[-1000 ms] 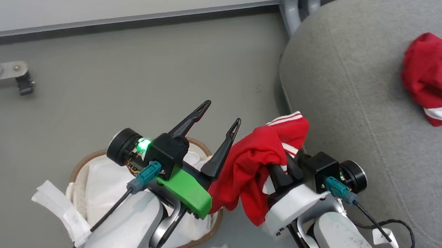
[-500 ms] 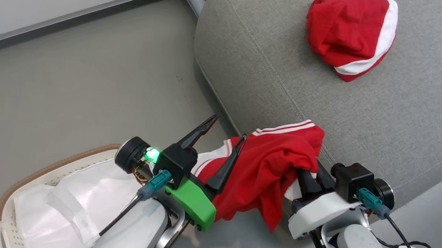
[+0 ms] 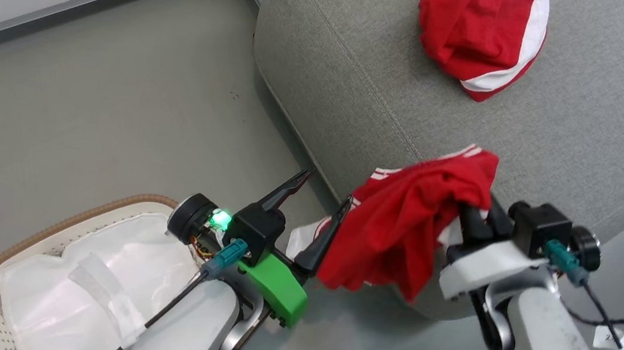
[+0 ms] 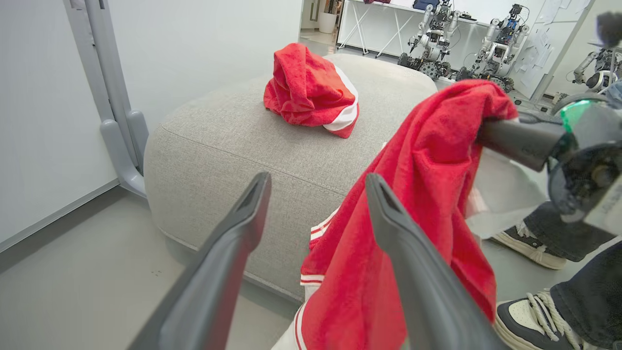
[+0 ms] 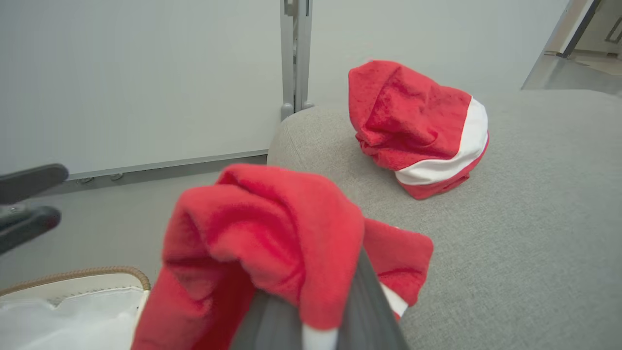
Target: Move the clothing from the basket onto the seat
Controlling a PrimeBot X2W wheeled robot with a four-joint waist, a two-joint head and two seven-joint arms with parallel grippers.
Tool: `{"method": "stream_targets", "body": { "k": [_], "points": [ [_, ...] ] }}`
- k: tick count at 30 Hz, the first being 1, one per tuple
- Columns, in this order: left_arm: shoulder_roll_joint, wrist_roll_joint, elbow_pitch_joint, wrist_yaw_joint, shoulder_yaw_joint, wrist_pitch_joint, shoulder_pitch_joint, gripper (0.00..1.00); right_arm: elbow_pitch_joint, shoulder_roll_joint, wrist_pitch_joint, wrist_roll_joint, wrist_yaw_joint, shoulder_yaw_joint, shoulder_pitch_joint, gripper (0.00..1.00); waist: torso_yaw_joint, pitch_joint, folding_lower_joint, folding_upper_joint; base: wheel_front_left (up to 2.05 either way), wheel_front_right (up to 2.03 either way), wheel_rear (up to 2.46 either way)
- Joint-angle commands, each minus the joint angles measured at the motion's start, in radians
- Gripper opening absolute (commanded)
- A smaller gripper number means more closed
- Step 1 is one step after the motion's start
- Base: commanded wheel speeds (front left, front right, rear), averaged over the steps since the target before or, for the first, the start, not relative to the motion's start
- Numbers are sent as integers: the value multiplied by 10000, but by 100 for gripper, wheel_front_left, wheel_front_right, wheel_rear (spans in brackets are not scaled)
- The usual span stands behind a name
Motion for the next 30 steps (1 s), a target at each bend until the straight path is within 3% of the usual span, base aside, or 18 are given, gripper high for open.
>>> {"method": "stream_targets", "body": {
  "k": [1,5,15,24,30],
  "points": [
    [134,89,32,-25,88,-3,33,100,-113,-34,-50,-248,-11,-191,-416,0,5,89,0,-1,0,0,0],
    [263,199,109,-25,268,-3,153,100,-344,-455,-50,-623,-11,-677,-1647,0,16,307,0,-1,0,0,0],
    [593,501,213,-26,875,-3,306,100,-96,-2429,-49,-783,-11,-1298,-5372,0,79,1028,0,-1,0,0,0],
    [704,694,266,-27,976,-3,-140,100,1580,-3788,-49,-1758,-12,-2720,-7459,0,1216,1954,0,-1,0,0,0],
    [788,802,209,-27,1013,-3,-444,100,2665,-4017,-49,-3020,-12,-4088,-8142,0,1992,2677,0,-1,0,0,0]
  ]
}}
